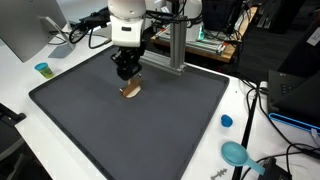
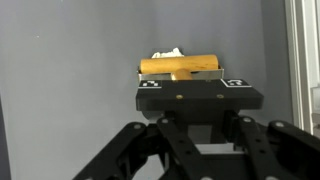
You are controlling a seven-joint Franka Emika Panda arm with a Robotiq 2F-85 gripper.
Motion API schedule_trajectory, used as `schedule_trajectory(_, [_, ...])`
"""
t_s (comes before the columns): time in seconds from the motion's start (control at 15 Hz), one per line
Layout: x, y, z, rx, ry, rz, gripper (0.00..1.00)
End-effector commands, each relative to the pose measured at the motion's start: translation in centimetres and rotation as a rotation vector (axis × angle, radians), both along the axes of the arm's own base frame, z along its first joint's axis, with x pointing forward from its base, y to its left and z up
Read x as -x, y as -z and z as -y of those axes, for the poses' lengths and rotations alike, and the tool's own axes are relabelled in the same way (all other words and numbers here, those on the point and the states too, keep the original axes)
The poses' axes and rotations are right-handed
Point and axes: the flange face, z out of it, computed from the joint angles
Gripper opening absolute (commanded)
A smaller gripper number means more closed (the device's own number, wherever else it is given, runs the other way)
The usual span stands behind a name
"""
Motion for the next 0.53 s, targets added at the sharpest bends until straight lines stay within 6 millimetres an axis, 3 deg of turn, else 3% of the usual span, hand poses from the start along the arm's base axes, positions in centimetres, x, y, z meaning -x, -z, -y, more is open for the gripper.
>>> schedule_trajectory(0.0, [-0.8, 4.0, 0.2, -0.012, 0.038, -0.044, 0.21])
schedule_trajectory(0.47, [-2.3, 4.7, 2.4, 0.060, 0.207, -0.047, 0.21])
